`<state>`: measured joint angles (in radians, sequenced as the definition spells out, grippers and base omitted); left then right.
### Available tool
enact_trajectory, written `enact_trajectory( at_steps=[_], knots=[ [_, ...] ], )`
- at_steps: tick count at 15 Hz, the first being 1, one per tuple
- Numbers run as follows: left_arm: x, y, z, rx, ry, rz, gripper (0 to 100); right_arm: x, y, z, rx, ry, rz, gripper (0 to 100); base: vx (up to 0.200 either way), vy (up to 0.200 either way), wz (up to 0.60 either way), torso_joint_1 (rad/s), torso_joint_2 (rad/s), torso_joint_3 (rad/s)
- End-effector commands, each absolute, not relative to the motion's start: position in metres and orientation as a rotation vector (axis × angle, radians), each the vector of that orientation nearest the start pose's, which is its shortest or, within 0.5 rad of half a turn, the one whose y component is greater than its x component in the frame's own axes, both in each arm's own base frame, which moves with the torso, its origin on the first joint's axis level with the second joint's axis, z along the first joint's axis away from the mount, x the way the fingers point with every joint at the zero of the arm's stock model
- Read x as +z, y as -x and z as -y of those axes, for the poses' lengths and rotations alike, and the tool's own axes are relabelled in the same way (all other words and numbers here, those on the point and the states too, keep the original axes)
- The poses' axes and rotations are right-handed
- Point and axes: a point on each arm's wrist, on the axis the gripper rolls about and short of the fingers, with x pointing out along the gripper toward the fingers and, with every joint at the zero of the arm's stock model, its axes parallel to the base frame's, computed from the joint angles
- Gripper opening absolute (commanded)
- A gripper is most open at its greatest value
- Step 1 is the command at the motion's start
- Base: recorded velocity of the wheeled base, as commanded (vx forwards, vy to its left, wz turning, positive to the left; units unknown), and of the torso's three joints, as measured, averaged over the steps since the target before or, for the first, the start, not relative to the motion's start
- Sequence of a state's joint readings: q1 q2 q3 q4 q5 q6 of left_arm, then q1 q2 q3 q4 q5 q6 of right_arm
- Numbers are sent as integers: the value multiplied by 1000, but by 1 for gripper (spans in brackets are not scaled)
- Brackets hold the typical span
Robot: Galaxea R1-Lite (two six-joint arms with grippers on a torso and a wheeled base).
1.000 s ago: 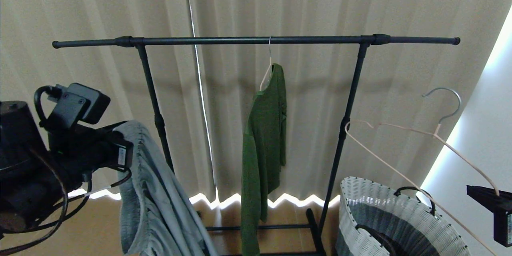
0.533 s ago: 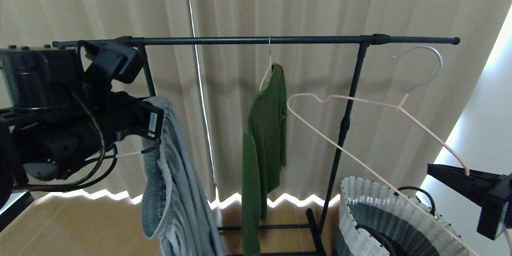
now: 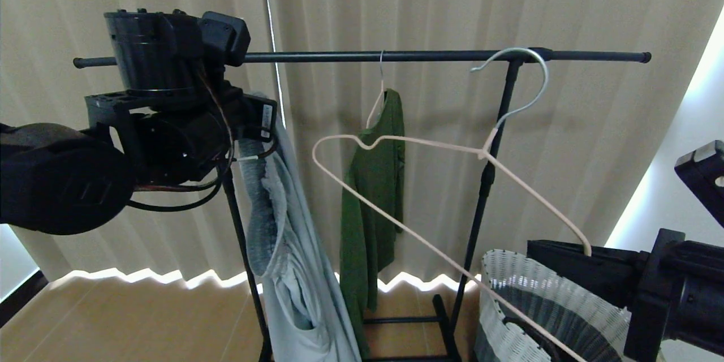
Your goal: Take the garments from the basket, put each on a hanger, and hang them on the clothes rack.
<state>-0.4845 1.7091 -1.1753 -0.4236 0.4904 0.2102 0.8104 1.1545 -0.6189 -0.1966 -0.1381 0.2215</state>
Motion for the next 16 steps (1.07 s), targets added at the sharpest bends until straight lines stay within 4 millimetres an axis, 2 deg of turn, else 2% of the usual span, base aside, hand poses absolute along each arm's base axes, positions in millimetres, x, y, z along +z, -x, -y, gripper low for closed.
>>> enact_trajectory(
  at_steps=[1,4,12,16],
  knots=[
    [262,-302,153,-8,-262,-91,0,208,-115,-130,674,-22,-421,0,0,0,0,0,0,0],
    [262,-299,157,-14,-266,-90,0,207,-117,-145,713,-3,-441,0,0,0,0,0,0,0],
    [258,-303,157,57,-289,-107,0,211,-116,-153,764,-11,-432,0,0,0,0,0,0,0],
    [256,-300,159,52,-293,-114,0,202,-129,-170,749,4,-453,0,0,0,0,0,0,0]
  ],
)
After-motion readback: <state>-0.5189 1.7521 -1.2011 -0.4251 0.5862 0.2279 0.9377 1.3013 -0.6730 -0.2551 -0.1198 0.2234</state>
